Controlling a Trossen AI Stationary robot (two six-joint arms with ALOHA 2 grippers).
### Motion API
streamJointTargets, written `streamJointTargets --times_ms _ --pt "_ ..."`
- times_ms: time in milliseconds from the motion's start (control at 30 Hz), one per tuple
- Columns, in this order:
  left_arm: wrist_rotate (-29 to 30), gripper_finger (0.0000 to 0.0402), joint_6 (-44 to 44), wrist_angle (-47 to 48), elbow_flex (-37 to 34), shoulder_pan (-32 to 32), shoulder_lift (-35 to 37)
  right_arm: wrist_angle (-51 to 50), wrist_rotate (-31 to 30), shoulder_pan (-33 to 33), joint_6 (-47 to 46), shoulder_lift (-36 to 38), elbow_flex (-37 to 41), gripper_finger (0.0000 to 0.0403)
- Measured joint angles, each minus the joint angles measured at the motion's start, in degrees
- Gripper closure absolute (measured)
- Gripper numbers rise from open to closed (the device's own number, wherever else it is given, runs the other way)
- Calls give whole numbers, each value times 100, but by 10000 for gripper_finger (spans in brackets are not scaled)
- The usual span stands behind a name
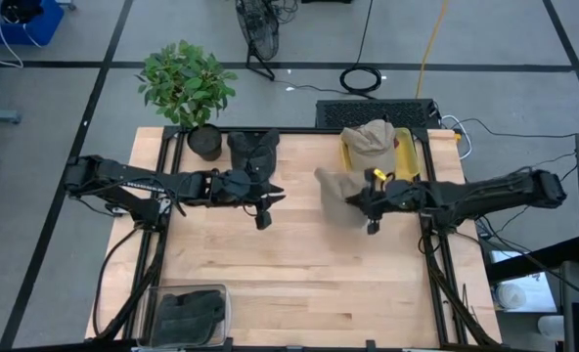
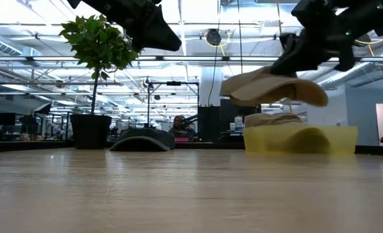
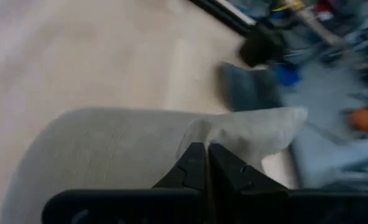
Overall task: Pick & Place hat
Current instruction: Put the brown cap into the yellow bin
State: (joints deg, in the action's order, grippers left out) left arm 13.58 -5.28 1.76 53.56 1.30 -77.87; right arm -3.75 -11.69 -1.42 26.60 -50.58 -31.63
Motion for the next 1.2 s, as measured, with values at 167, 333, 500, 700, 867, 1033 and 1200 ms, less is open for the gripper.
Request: streamJointTargets --times_ms 167,333,500,700,867,1033,1200 --pt "-7 316 0 32 0 0 0 -168 -538 550 1268 204 -125 402" --pt "-48 316 -2 24 0 0 0 -128 -804 1502 2237 209 -124 402" --pt "-51 316 -4 16 0 0 0 -121 -777 2427 3049 1 -123 402" --pt "-51 316 20 14 0 0 0 -131 -759 3015 3408 -283 -121 402" --pt "-52 316 22 16 0 0 0 -148 -436 3210 3626 -450 -121 403" --pt "-52 316 4 16 0 0 0 -96 -473 3310 3961 -635 12 403" --pt "-55 316 9 16 0 0 0 147 -488 3446 3967 -722 262 399"
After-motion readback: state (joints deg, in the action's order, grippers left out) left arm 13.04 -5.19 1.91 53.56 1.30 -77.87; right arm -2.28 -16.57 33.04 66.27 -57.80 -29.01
